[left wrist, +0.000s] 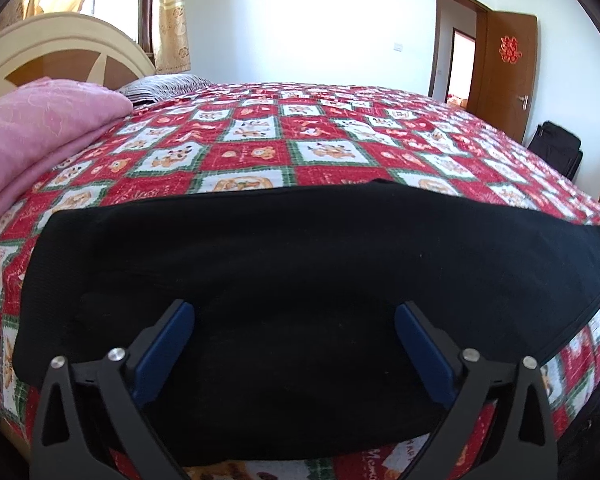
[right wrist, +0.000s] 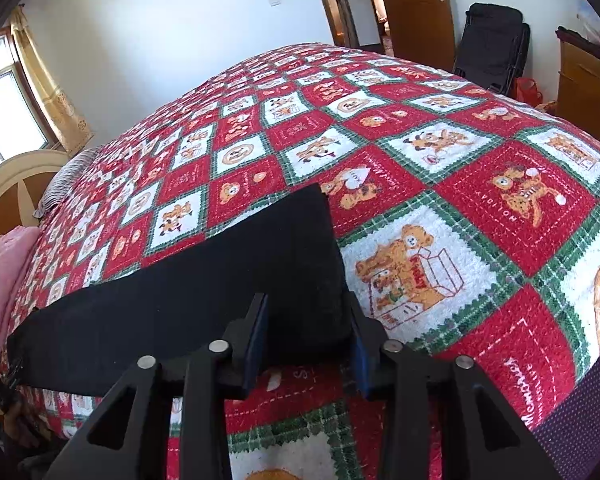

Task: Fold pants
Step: 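Pinch the pants' leg end with the right tool and lift it upward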

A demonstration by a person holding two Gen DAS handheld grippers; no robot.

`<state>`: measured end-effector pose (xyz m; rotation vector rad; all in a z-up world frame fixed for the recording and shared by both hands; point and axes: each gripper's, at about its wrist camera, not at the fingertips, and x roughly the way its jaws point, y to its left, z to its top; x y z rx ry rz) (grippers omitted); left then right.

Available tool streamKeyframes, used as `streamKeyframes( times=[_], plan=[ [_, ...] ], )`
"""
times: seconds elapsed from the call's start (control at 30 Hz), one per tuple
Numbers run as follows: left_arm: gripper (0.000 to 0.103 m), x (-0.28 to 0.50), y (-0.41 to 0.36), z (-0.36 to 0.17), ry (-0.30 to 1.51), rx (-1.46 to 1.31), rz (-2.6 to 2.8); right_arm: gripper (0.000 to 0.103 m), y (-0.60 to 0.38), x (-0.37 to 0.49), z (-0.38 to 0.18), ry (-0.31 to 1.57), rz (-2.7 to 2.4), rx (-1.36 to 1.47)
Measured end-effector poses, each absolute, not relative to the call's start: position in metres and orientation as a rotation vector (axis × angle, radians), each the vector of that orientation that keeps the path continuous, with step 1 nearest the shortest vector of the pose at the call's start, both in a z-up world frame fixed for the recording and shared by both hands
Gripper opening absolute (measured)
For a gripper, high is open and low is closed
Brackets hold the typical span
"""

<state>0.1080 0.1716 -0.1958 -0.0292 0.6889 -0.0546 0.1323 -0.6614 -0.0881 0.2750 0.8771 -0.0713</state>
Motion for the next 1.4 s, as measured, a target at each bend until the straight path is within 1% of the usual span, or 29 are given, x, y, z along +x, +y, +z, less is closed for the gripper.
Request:
streamKeyframes(
  times=[0.03, 0.07, 0.17, 0.27, 0.53, 0.8, 1.03, 1.4],
  plan=[
    [0.103, 0.107, 0.172, -0.196, 0.689, -0.029, -0.055, 0.022, -0.664, 0.132, -0.088, 0.867, -0.075, 0.293],
    [0.103, 0.107, 0.172, -0.195, 0.69, -0.034, -0.058, 0.019, -0.668, 0.131, -0.088, 0.856, -0.069, 0.329],
    [0.103, 0.107, 0.174, -0.196, 0.686, -0.042, -0.064, 0.015, -0.681, 0.128, -0.087, 0.824, -0.054, 0.428],
    [0.103, 0.106, 0.173, -0.196, 0.685, -0.036, -0.06, 0.012, -0.68, 0.127, -0.085, 0.818, -0.041, 0.441],
    [0.103, 0.106, 0.172, -0.196, 0.688, -0.044, -0.06, 0.011, -0.648, 0.116, -0.048, 0.702, -0.001, 0.339],
    [0.103, 0.1, 0.177, -0.184, 0.686, -0.113, -0.077, 0.011, -0.582, 0.11, -0.011, 0.616, 0.109, 0.18],
    [0.103, 0.092, 0.171, -0.156, 0.617, -0.119, -0.103, 0.011, -0.528, 0.115, -0.006, 0.607, 0.208, 0.111],
    [0.103, 0.092, 0.149, -0.157, 0.641, -0.119, -0.186, 0.011, -0.45, 0.126, -0.014, 0.624, 0.365, 0.052]
  ],
)
